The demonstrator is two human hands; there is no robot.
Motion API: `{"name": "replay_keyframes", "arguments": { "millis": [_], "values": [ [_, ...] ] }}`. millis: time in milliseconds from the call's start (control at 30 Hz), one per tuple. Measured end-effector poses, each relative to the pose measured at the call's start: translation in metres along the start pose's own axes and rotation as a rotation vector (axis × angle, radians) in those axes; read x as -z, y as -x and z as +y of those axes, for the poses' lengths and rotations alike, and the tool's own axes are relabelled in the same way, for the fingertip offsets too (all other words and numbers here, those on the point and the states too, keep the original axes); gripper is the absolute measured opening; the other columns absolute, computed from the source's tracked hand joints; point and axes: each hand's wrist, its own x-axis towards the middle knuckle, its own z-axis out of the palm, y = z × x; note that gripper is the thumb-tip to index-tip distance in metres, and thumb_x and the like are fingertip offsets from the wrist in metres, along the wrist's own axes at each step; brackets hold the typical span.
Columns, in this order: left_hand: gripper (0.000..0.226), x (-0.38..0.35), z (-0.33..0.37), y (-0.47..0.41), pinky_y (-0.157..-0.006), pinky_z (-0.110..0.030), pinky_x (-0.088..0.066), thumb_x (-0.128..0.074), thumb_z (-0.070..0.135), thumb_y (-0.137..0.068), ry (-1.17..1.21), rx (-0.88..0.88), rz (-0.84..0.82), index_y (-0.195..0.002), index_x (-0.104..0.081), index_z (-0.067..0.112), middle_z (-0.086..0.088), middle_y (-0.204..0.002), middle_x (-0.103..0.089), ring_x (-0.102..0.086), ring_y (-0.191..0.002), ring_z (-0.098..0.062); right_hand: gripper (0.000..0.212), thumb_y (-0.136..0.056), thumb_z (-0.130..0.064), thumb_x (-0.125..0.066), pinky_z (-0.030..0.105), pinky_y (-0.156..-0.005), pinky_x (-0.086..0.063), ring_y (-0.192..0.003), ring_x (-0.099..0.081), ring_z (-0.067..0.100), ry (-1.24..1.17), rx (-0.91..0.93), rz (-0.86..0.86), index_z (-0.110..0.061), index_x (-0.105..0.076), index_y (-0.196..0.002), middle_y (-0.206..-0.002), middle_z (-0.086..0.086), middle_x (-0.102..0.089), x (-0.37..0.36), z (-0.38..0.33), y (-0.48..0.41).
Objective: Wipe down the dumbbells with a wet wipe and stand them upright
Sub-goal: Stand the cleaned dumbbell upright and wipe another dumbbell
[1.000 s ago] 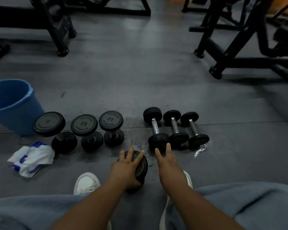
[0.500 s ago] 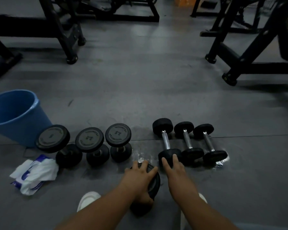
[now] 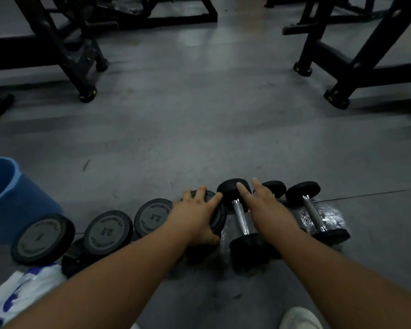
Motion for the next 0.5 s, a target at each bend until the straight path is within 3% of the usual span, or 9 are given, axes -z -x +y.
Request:
{"name": "replay_keyframes", "arguments": {
  "millis": [133, 333, 500],
  "values": [
    [0.113, -0.007, -0.005, -0.027, -0.1, -0.052, -0.045, -0.069, 0.068, -0.066, 0.027, 0.03, -0.008, -0.152, -0.001, 0.04, -0.005, -0.161, -0.003, -0.021, -0.139, -0.042, 0.102, -0.082, 0.01, -0.051, 0.041, -0.1, -0.045, -0.148, -0.002, 0.024, -0.015, 0.001, -0.004, -0.038, 0.005, -0.152, -0.16, 0.005, 0.012, -0.002, 0.012, -0.01],
    [0.111, -0.016, -0.01, -0.049, -0.099, -0.051, -0.044, -0.067, 0.07, -0.066, 0.032, 0.042, -0.012, -0.152, -0.003, 0.041, -0.006, -0.161, -0.007, -0.022, -0.14, -0.041, 0.097, -0.087, 0.005, -0.051, 0.043, -0.105, -0.041, -0.148, -0.005, 0.026, -0.046, -0.041, -0.07, -0.04, 0.006, -0.151, -0.159, 0.003, 0.013, -0.029, 0.026, -0.009],
    [0.115, -0.021, -0.014, -0.051, -0.111, -0.056, -0.032, -0.062, 0.074, -0.068, 0.01, 0.045, -0.035, -0.154, 0.007, 0.039, -0.004, -0.164, 0.005, -0.006, -0.148, -0.041, 0.085, -0.094, -0.005, -0.049, 0.043, -0.105, -0.04, -0.146, -0.005, 0.029, -0.062, -0.05, -0.039, -0.039, 0.004, -0.152, -0.16, 0.004, 0.009, -0.046, 0.026, -0.008]
  ]
}}
